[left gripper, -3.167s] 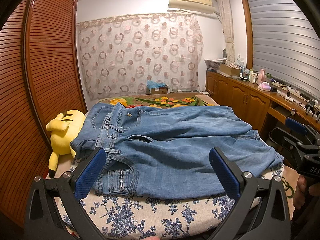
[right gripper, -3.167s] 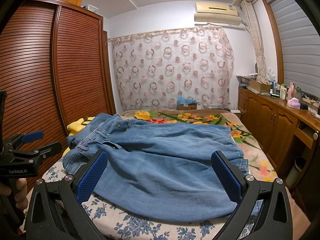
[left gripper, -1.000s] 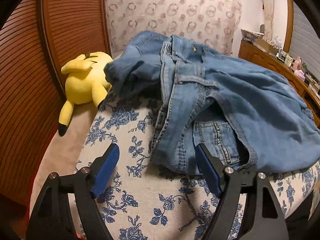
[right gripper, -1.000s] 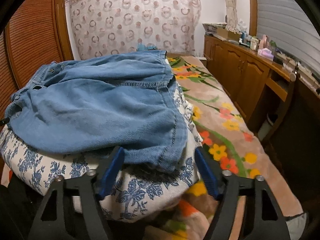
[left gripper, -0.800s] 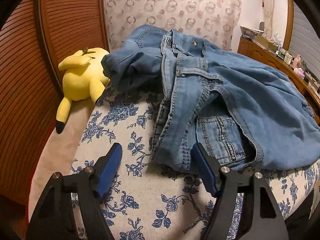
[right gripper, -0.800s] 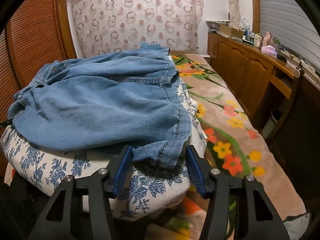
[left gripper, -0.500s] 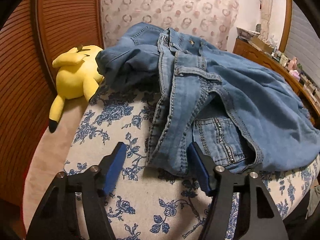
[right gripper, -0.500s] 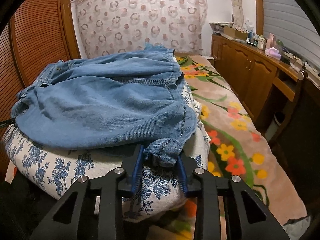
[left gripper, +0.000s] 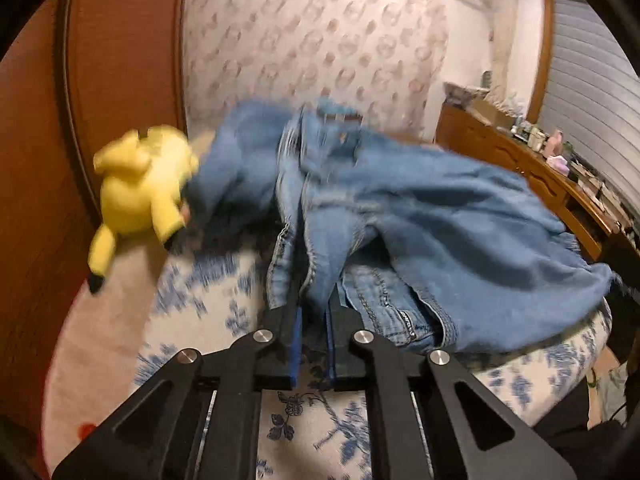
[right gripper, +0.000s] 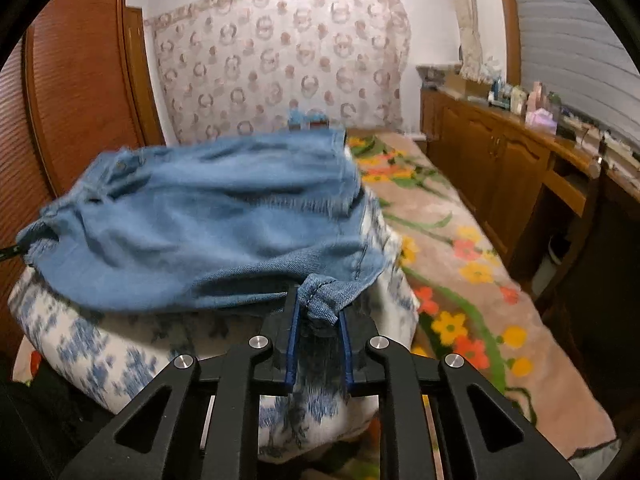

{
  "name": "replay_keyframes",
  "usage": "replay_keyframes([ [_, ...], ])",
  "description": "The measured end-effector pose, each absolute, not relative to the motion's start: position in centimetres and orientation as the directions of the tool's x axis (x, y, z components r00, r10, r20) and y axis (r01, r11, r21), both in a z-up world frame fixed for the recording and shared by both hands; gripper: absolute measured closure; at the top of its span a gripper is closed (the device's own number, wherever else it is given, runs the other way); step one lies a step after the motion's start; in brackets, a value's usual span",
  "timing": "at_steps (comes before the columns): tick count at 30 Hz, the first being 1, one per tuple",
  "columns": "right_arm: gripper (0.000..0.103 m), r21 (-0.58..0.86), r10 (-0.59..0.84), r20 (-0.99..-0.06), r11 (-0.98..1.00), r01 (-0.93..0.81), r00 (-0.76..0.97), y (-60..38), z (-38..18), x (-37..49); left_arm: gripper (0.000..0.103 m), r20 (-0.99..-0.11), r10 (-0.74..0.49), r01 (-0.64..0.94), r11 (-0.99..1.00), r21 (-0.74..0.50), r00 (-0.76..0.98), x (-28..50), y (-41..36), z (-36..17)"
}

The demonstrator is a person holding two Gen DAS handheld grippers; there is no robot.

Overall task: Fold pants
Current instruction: 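Lower both tools to the jeans and close each on a leg hem, then lift the hems with both tools and carry them toward the waistband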

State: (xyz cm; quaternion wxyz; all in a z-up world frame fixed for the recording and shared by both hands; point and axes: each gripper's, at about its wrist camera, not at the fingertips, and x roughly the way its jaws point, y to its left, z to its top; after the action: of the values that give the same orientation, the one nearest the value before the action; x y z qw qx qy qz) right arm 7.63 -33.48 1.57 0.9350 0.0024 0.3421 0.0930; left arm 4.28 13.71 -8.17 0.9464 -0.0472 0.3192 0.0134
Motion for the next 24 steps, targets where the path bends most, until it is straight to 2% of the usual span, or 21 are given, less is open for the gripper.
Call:
replay_keyframes([
  [6,0.088,0.045,0.163,-0.547,0.985,-0.166,0.821,-34.2,5.3,7.0,0.094,-0.537,-0.001,-0.043,0.997,-0.070,0.844,2.2,13.6,-3.7],
  [12,0.088,0.021,0.170,-0.479,0.983,-0.182,0.861,-35.4,8.5,5.4,0.094,-0.510,-0.022,-0.030,0.995,-0.094,0.860,0.3,14.0,-2.1],
  [18,0.088,-0.011,0.166,-0.403,0.982,-0.186,0.900,-36.0,11.4,3.7,0.094,-0.418,-0.046,0.023,0.998,-0.060,0.907,-3.4,12.5,2.5],
  [24,0.088,-0.018,0.177,-0.354,0.980,-0.196,0.918,-36.2,11.5,3.0,0.094,-0.394,-0.048,0.037,0.999,-0.036,0.918,-3.5,12.4,3.5],
])
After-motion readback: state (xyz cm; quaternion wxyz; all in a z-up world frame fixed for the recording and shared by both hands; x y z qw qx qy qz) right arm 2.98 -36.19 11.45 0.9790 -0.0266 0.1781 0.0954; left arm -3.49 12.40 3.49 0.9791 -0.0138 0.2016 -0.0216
